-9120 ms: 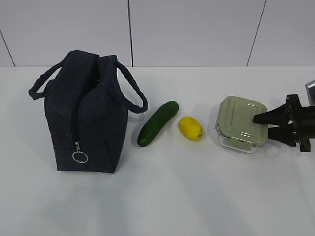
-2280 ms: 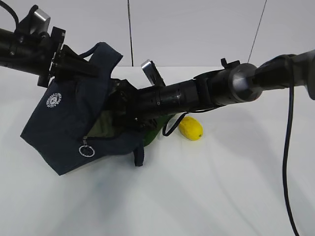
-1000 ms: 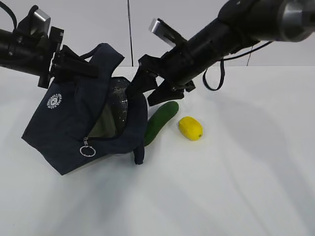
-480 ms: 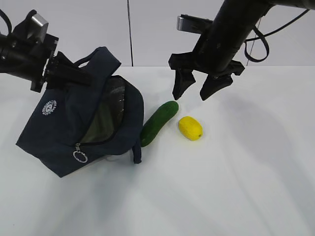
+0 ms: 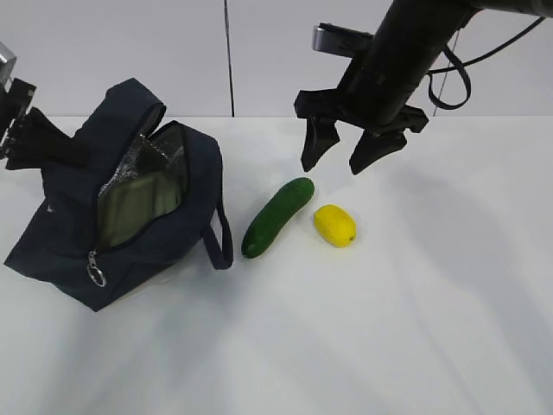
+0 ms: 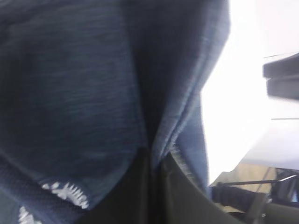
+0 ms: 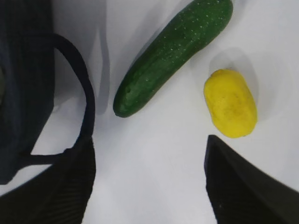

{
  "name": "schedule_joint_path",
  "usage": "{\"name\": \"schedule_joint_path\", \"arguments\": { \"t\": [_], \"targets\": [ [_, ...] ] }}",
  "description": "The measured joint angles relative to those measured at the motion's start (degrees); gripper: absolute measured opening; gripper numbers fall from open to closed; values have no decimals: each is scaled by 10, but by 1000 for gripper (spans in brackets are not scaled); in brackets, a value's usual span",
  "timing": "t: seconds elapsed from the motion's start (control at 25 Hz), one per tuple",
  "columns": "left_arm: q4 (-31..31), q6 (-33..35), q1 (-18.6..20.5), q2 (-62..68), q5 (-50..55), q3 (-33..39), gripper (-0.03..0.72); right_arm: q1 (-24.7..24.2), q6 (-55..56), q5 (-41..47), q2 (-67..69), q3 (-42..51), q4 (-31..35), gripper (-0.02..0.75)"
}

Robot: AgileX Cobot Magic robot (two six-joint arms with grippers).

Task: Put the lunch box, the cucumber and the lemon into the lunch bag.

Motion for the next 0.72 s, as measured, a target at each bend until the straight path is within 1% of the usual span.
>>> {"name": "schedule_joint_path", "arguments": {
  "t": [0.12, 0.32, 0.72],
  "targets": [
    [18, -2, 7, 0, 0, 0, -6, 2, 5, -26, 0, 0, 10, 540],
    [21, -4, 8, 0, 0, 0, -6, 19, 61, -66, 11, -1, 11, 540],
    [23, -5, 8, 0, 0, 0, -6, 43, 167, -97, 85, -14, -21, 540]
  ]
}}
